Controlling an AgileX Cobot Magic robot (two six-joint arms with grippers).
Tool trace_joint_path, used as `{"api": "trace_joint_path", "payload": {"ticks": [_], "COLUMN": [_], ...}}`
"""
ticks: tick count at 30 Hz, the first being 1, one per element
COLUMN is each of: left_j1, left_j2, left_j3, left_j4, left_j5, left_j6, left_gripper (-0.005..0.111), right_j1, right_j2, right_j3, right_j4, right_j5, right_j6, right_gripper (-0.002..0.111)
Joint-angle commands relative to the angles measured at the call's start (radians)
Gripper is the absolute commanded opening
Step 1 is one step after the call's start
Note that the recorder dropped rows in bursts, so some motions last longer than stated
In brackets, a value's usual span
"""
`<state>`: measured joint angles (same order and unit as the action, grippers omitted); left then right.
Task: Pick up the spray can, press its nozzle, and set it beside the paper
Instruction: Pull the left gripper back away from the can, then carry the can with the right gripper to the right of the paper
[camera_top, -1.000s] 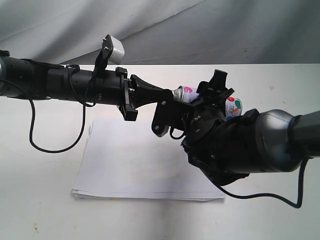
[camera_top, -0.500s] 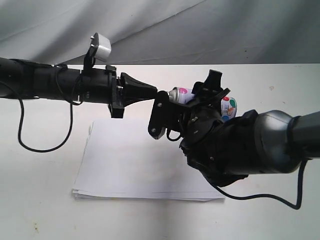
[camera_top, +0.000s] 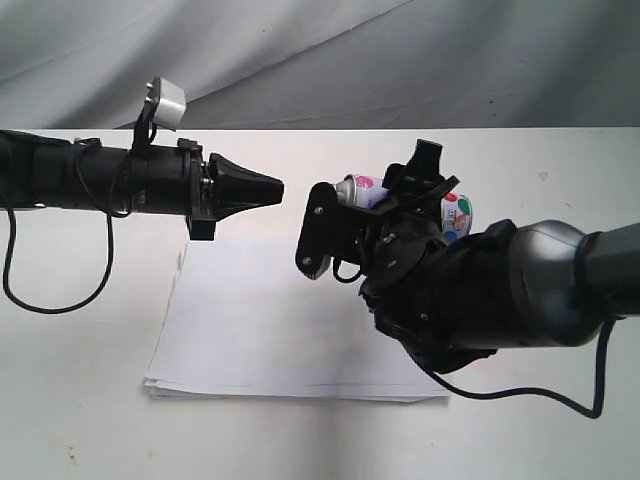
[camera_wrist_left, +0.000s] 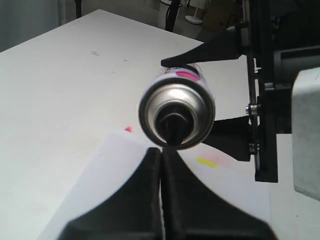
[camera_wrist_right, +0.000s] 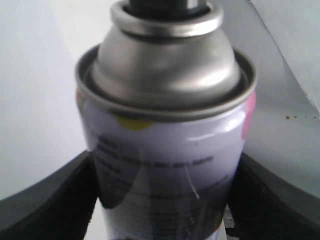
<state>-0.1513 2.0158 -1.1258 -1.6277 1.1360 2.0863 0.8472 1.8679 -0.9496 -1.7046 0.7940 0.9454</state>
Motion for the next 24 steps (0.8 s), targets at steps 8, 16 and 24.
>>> {"api": "trace_joint_path", "payload": {"ticks": [8, 16, 24], "left_j1": [0.001, 0.001, 0.001], "left_j2": [-0.321, -0.573, -0.783], "left_j3": [0.172, 0.309, 0.44], "left_j4": [-0.117, -0.117, -0.117], "left_j5": [-0.075, -0.217, -0.249], "left_j6": [-0.019, -0.053, -0.118], "left_gripper": [0.0, 0.0, 0.0], "right_j1": [0.002, 0.002, 0.002], "right_j2": [-0.12, -0.41, -0.763], "right_j3": [-0.006, -0.006, 0.076], "right_j4": [-0.029, 0.167, 0.336], "right_j5": [0.046, -0.086, -0.116], "right_j6": [0.159, 0.188, 0.18], "right_gripper": [0.0, 0.0, 0.0]}}
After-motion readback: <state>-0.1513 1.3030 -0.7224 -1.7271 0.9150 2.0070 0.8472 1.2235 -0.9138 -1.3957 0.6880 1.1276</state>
